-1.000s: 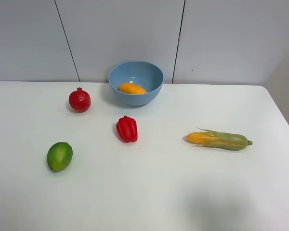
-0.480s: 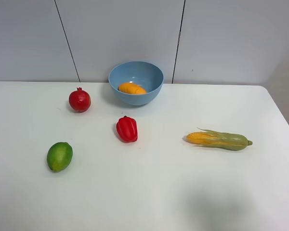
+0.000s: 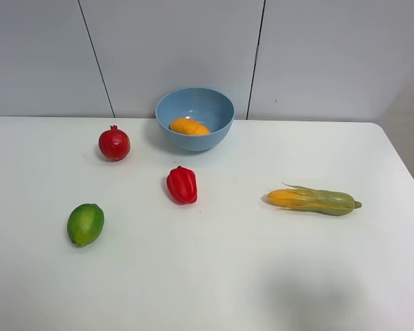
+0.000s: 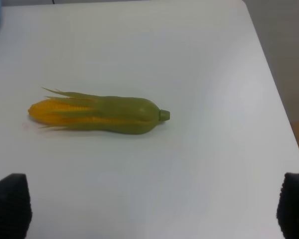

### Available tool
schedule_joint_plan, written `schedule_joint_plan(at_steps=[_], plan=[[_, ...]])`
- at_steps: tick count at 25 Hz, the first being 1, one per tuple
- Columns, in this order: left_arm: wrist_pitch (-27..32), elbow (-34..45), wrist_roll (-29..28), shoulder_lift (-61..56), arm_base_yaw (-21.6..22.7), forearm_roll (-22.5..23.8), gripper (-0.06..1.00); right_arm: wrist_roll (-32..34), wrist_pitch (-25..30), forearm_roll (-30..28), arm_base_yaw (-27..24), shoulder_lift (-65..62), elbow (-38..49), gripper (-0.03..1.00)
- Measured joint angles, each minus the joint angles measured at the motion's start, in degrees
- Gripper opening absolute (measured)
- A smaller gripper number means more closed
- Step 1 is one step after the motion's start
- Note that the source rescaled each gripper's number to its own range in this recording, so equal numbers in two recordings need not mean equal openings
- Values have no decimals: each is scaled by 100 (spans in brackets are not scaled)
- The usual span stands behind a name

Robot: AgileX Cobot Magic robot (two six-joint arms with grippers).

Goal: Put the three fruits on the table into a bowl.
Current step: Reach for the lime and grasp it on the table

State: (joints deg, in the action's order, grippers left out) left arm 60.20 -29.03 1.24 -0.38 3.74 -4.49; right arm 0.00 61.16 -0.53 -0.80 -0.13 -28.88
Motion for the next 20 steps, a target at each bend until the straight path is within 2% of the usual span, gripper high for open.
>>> schedule_joint_plan(at_steps=[20], plan=[[0, 0, 0, 0, 0, 0, 100, 30, 0, 4, 0, 0, 0, 100]])
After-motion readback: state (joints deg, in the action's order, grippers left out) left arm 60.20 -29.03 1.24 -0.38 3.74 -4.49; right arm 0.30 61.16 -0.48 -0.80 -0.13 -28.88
